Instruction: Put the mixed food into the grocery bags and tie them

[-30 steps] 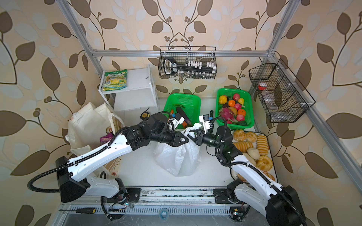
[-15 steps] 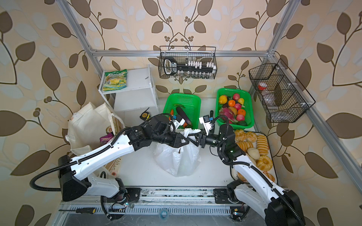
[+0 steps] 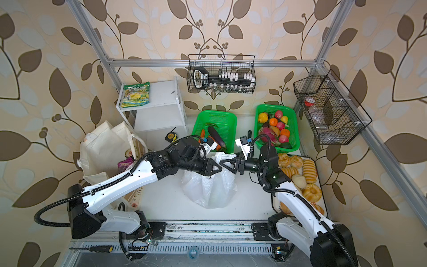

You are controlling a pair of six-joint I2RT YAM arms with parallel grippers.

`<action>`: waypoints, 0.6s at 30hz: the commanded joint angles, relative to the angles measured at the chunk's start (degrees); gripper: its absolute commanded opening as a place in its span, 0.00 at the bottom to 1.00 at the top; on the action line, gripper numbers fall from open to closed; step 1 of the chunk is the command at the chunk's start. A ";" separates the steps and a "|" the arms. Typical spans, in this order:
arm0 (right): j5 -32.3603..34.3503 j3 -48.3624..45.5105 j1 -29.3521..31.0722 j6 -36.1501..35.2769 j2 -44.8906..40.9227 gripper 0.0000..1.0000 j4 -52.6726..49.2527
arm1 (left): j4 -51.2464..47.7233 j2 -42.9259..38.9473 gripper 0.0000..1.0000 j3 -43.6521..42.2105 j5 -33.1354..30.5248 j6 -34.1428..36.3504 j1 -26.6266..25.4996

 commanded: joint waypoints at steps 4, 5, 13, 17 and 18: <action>-3.90 2.42 -0.30 -0.88 -1.28 0.69 -0.41 | 3.01 -2.49 0.26 -0.67 -1.10 -0.29 -0.06; -2.34 2.44 -0.20 -0.43 -1.26 0.69 0.04 | 3.24 -2.33 0.26 -0.67 -0.65 -0.24 -0.06; 2.91 3.14 2.09 5.33 2.47 0.71 8.23 | 3.30 -1.19 0.26 -0.40 1.09 -0.23 -0.06; 3.88 4.08 3.24 4.98 4.14 0.72 8.09 | 3.03 -0.98 0.26 -0.32 1.27 -0.10 -0.06; 4.05 4.25 3.52 4.82 4.45 0.72 8.07 | 3.10 -0.97 0.26 -0.33 1.27 -0.23 -0.06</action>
